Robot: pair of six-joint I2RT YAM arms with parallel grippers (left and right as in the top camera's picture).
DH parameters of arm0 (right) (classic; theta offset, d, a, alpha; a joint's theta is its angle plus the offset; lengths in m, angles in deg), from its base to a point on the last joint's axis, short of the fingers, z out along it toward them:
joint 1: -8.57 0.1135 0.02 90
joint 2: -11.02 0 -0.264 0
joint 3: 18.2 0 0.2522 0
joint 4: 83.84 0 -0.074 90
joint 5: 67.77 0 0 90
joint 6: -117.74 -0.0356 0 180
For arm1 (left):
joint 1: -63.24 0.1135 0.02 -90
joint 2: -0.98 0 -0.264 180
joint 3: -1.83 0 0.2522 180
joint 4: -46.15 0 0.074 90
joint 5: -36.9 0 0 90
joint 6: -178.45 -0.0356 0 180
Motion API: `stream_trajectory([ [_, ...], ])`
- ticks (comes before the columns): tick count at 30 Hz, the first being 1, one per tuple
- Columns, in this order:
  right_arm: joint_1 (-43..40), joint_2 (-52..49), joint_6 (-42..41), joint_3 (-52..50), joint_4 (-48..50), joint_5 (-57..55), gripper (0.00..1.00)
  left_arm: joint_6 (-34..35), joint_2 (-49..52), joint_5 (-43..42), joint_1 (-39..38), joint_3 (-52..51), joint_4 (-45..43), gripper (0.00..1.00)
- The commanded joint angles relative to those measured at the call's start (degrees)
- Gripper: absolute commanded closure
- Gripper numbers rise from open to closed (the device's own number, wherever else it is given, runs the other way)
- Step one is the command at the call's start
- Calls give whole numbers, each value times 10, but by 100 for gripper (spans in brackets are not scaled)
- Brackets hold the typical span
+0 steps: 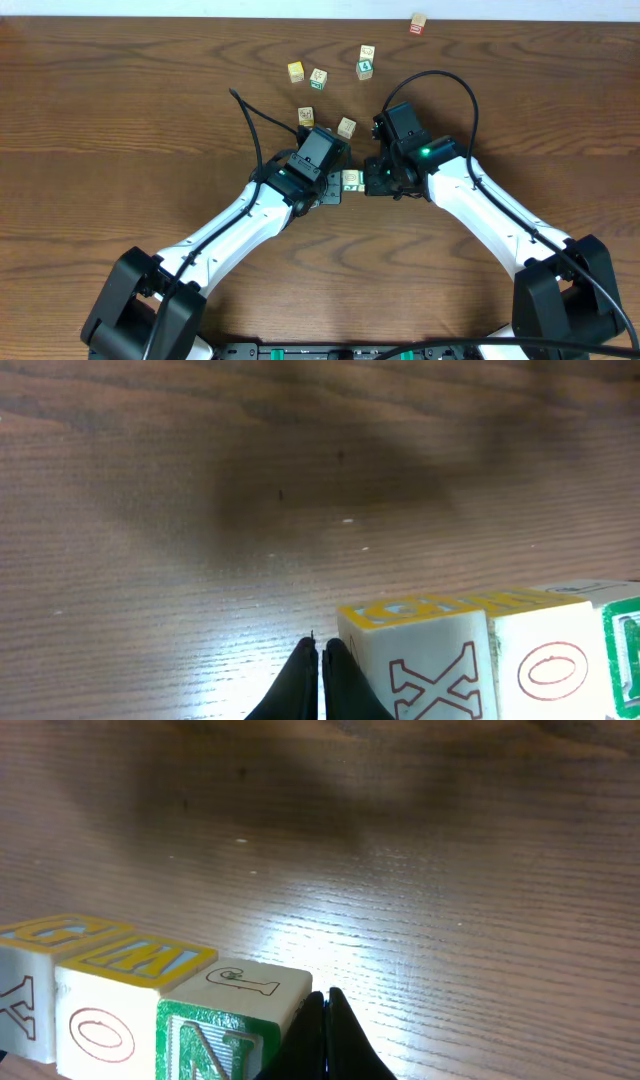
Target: Lift 3 blocks
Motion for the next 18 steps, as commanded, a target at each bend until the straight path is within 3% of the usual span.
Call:
stream_trajectory([
  [1,21,2,0,9,19,118,99,-8,6,-104,-33,10,-27,93],
  [18,21,1,0,9,28,82,99,-3,42,-104,-33,10,-38,93],
])
